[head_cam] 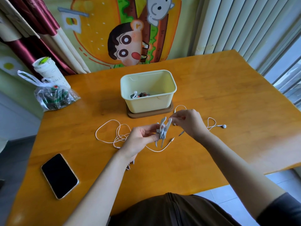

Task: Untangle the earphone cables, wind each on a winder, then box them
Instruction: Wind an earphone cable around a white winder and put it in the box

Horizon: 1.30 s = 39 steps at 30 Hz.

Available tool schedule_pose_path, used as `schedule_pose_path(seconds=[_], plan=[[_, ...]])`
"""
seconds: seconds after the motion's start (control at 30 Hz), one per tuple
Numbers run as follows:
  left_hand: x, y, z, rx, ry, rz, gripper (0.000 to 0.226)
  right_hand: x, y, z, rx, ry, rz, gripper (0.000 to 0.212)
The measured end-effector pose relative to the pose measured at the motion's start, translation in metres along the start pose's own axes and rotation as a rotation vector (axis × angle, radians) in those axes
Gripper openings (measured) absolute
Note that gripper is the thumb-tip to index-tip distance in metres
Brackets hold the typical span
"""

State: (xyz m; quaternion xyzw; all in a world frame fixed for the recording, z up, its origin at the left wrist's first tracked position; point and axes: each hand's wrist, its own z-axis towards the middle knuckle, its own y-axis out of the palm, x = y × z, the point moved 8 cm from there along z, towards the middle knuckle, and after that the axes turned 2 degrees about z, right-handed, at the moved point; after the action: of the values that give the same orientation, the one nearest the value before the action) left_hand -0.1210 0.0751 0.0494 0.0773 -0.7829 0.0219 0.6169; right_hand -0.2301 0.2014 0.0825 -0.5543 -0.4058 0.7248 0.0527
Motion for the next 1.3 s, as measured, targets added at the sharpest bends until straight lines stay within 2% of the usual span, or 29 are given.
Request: schedule_pose_path(seconds=[0.13, 0.33, 0.47, 0.57, 0.7, 0.8, 0.9, 1.03, 1.13, 1.23, 1.3], plan=[[-0.004, 0.003, -0.003, -0.019, -0.057, -0.172, 0.028, 0.008, 0.013, -0.003, -0.038, 0.086, 0.12, 0.013], [-0.016, -0.012, 0.004, 0.2, -0.109, -0.542, 0.03, 0.013, 0.05, -0.024, -0.128, 0.167, 0.254, 0.017], [-0.031, -0.013, 0.004, 0.286, -0.194, -0.662, 0.026, 0.008, 0.066, -0.033, -0.161, 0.202, 0.275, 0.022], [-0.038, -0.016, 0.005, 0.339, -0.229, -0.653, 0.024, 0.006, 0.069, -0.036, -0.165, 0.198, 0.257, 0.02], [-0.039, -0.026, 0.004, 0.475, -0.217, -0.545, 0.022, 0.001, 0.072, -0.04, -0.191, 0.174, 0.207, 0.016], [-0.028, -0.037, 0.001, 0.584, -0.106, -0.234, 0.022, -0.006, 0.071, -0.043, -0.209, 0.131, 0.166, 0.018], [-0.017, -0.04, -0.003, 0.616, -0.003, 0.059, 0.03, -0.013, 0.061, -0.042, -0.132, 0.106, 0.187, 0.01], [-0.014, -0.038, -0.004, 0.584, 0.063, 0.162, 0.032, -0.016, 0.046, -0.038, -0.018, 0.103, 0.315, 0.006], [-0.014, -0.037, -0.003, 0.585, 0.07, 0.217, 0.025, -0.017, 0.048, -0.036, -0.045, 0.155, 0.481, 0.007], [-0.015, -0.035, -0.002, 0.575, 0.047, 0.259, 0.027, -0.022, 0.051, -0.035, -0.103, 0.168, 0.683, 0.005], [-0.011, -0.032, -0.003, 0.551, 0.056, 0.3, 0.026, -0.028, 0.052, -0.035, -0.149, 0.11, 0.677, 0.019]])
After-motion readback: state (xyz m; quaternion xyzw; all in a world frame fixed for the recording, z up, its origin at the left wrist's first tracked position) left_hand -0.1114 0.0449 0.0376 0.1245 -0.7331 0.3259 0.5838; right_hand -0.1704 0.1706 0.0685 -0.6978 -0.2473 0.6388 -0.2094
